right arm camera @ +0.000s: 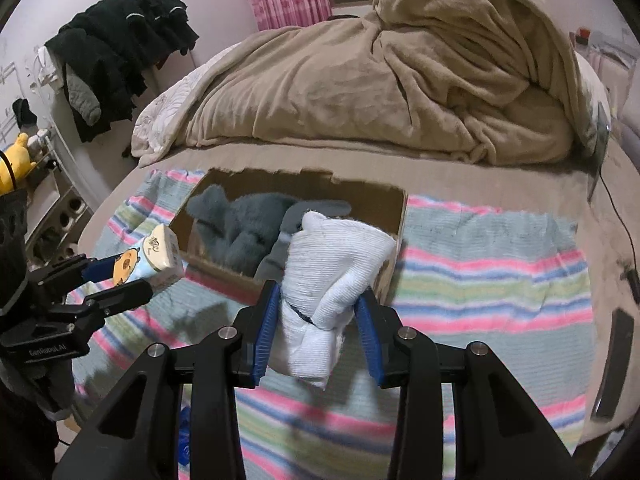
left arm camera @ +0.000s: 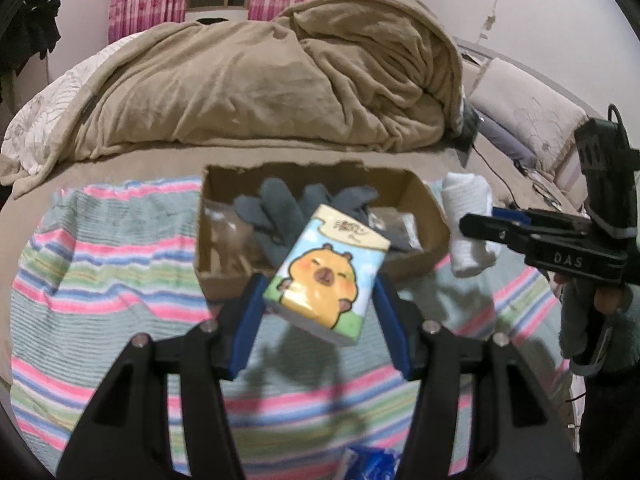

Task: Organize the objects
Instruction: 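Carry the tissue pack and white sock into the box and open both grippers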

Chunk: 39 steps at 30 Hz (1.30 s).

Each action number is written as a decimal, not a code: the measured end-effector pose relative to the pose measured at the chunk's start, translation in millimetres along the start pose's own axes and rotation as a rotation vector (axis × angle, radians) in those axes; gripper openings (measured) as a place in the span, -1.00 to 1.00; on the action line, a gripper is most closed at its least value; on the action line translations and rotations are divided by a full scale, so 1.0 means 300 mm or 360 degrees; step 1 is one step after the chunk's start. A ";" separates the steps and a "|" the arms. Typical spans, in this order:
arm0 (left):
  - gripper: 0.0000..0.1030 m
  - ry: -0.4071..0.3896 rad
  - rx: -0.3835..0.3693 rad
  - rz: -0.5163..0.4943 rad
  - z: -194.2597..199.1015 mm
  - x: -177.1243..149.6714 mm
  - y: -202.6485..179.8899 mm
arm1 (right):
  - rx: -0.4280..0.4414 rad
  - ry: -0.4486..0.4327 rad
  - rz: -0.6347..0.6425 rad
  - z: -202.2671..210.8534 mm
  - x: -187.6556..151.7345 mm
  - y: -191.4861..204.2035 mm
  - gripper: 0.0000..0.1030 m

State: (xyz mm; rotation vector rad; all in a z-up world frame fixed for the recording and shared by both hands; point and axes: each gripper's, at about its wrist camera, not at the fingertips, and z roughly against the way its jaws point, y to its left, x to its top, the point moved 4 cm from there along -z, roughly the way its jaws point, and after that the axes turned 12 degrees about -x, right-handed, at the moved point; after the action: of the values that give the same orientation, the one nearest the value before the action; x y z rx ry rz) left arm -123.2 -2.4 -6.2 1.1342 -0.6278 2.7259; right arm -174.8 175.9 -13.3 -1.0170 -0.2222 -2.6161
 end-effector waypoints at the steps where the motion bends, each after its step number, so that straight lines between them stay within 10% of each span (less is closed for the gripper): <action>1: 0.08 -0.0005 0.0005 0.0003 -0.003 0.008 0.008 | -0.0001 -0.0005 0.0004 -0.006 0.010 -0.001 -0.22; 39: 0.10 -0.0045 0.0184 0.0130 -0.233 0.199 0.268 | -0.0152 0.0062 -0.0030 -0.255 0.113 -0.123 0.09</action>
State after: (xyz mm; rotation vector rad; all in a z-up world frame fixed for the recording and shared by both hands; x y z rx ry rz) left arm -232.5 -48.7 -34.8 1.1999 -0.5380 2.8530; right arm -259.4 182.4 -47.5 -0.9985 -0.0994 -2.6834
